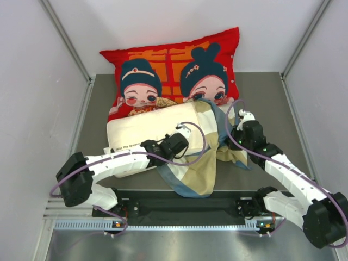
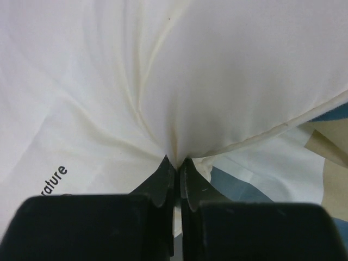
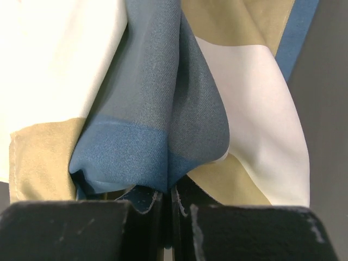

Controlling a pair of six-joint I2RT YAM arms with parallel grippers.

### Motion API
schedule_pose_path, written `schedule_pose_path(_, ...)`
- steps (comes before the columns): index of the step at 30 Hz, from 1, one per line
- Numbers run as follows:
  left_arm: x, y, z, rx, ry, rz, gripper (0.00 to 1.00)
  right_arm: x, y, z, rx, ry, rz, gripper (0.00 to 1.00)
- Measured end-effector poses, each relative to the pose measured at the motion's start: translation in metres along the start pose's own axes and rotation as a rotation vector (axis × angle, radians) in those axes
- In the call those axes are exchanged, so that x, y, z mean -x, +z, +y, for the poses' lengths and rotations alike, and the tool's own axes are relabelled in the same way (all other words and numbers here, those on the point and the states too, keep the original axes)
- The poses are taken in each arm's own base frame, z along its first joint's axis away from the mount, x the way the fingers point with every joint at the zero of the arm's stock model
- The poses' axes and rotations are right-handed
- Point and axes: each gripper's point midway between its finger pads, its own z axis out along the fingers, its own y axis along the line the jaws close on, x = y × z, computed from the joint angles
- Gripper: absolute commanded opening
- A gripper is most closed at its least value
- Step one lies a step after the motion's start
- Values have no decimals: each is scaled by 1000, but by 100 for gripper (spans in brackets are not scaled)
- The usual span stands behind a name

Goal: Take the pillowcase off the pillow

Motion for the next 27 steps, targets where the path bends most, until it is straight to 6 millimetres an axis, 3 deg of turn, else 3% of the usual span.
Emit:
schedule_pose_path(2, -2, 0, -1, -7, 3, 9, 0, -1, 0, 1, 9, -5, 5, 2)
schedule_pose_path(4, -3, 0, -1, -10, 8, 14, 0, -2, 0, 4, 25, -10, 11, 14)
schedule_pose_path(5, -3, 0, 0, -11, 11, 15, 0, -2, -1, 5, 31, -13, 14, 26)
schedule_pose_path(6, -3, 0, 0, -12, 14, 17, 0, -3, -1, 5, 36, -15, 16, 56)
schedule_pose_path(7, -3, -1, 0, -13, 18, 19, 0, -3, -1, 6, 42, -14, 18, 68)
schedule_pose_path(9, -1, -2, 1, -14, 27, 23, 0, -4, -1, 7, 50, -29, 22, 81)
schedule_pose_path(14, 11, -5, 3, -10, 53, 43, 0, 0, -18, 7, 53, -61, 6, 87)
schedule_pose_path(19, 18, 1, -3, -16, 80, 85, 0, 37, -66, 18, 79, -91, -140, 98)
schedule_pose_path(22, 15, 4, -5, -20, 91, 106, 0, 50, -91, 29, 128, -108, -211, 99)
schedule_pose_path(25, 15, 3, -5, -20, 90, 109, 0, 46, -103, 38, 194, -114, -218, 99)
schedule_pose_path(27, 16, 2, -5, -19, 88, 108, 0, 33, -100, 42, 228, -112, -179, 99)
